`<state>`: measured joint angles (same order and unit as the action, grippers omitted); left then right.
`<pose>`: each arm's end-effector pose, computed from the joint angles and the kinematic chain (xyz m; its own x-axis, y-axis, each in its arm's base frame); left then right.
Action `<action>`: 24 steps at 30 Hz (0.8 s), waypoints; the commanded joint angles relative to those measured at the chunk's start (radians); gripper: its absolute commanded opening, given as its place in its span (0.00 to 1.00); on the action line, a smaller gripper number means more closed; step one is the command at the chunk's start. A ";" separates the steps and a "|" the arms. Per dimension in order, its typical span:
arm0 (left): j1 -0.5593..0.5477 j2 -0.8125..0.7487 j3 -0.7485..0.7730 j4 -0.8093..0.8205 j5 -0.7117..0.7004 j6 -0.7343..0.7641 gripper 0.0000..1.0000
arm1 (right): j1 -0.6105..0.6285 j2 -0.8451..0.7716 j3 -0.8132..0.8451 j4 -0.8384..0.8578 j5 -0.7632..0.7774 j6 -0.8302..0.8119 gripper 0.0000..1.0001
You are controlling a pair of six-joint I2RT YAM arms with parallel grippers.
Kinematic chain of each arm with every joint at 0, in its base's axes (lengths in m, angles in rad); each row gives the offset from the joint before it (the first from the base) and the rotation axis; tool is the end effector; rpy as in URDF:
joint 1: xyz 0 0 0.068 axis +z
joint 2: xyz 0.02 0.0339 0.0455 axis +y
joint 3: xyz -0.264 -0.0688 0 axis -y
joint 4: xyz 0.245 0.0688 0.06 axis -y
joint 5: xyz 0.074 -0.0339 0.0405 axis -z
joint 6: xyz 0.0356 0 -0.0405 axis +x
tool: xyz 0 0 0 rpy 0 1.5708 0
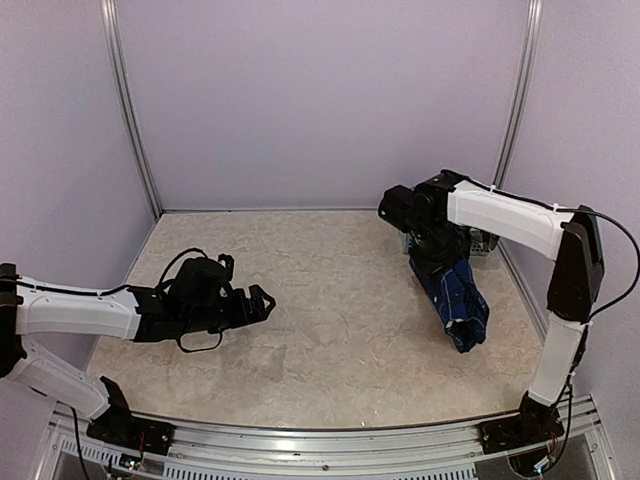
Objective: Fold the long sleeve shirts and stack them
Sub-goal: Turn over the square-folded shirt at the center of the board.
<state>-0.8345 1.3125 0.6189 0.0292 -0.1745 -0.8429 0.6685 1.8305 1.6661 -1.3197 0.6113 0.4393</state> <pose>0.1827 -0.1923 0.1910 -0.7517 -0.2654 -0.6037 0.1153 0.8485 -0.5165 0.2859 0.1998 0.2850 -0.9069 -0.2724 -0.3215 -0.0916 0.8721 -0.4807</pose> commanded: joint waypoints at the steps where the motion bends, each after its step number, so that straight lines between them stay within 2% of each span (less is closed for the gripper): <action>1: 0.017 -0.001 0.030 -0.026 -0.026 0.026 0.97 | 0.126 0.119 0.051 -0.056 0.052 0.079 0.00; 6: 0.030 -0.007 0.026 -0.054 -0.032 0.036 0.97 | 0.266 0.260 0.153 -0.056 -0.007 0.106 0.01; 15: 0.050 -0.040 0.001 -0.063 -0.036 0.041 0.97 | 0.393 0.445 0.307 -0.056 -0.102 0.128 0.31; 19: 0.064 -0.064 -0.021 -0.060 -0.034 0.039 0.97 | 0.433 0.465 0.337 -0.056 -0.124 0.149 0.50; 24: 0.080 -0.078 -0.030 -0.056 -0.032 0.045 0.97 | 0.477 0.461 0.348 -0.055 -0.146 0.172 0.65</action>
<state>-0.7689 1.2560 0.6041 -0.0212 -0.1936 -0.8169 1.1061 2.2936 1.9812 -1.3582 0.4873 0.5770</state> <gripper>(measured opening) 0.971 0.616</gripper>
